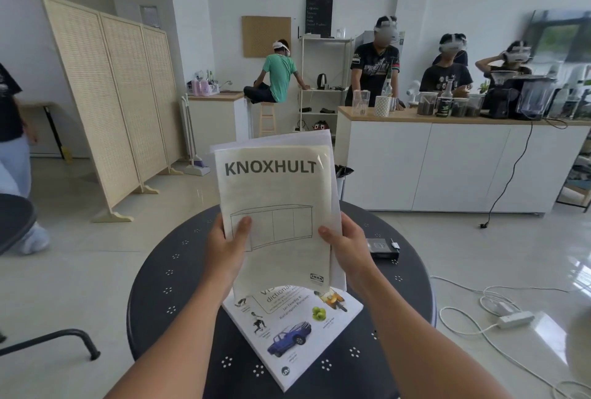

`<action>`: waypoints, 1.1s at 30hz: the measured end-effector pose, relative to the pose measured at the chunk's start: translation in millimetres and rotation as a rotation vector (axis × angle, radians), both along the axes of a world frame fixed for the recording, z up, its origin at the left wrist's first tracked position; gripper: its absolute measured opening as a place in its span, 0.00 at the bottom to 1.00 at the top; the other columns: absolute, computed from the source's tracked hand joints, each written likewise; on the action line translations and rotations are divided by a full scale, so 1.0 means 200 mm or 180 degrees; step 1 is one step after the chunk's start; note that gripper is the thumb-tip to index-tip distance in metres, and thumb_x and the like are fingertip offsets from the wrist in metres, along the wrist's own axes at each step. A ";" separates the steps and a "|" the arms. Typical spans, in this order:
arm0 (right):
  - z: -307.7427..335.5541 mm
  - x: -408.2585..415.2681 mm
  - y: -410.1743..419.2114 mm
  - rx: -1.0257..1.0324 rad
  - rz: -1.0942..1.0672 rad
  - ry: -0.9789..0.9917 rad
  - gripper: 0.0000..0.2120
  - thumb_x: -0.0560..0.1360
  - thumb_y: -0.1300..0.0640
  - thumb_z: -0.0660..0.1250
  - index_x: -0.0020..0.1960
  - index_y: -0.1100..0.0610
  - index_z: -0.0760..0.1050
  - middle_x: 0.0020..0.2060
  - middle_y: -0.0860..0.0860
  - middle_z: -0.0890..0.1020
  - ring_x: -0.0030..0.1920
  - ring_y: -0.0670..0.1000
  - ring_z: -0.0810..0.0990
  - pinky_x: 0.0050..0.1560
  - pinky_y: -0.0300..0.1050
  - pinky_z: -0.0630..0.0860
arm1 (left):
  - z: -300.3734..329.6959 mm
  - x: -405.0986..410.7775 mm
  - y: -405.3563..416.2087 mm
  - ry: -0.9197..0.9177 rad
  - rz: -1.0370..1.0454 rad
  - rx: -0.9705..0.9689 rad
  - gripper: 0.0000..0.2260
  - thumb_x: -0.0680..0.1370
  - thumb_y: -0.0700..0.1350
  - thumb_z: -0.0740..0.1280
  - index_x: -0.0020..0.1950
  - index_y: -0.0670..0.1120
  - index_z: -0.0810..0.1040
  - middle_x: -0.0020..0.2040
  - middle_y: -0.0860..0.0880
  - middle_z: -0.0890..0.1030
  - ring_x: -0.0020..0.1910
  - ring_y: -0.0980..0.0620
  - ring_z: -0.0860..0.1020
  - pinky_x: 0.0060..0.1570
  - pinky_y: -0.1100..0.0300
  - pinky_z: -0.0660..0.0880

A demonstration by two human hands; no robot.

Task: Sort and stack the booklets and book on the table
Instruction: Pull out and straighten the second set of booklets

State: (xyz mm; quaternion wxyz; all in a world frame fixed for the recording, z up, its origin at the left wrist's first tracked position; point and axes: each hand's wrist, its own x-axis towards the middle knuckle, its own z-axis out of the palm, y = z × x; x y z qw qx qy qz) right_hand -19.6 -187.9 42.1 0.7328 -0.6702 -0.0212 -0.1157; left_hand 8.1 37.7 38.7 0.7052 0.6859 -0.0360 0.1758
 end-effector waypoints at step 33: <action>-0.06 -0.06 0.05 -0.0313 -0.0046 0.0315 0.17 0.80 0.68 0.63 0.65 0.54 0.77 0.57 0.52 0.86 0.57 0.54 0.84 0.52 0.48 0.82 | -0.07 -0.07 0.00 0.0482 -0.0138 -0.0077 0.11 0.73 0.38 0.73 0.52 0.51 0.80 0.45 0.52 0.87 0.45 0.52 0.85 0.44 0.55 0.79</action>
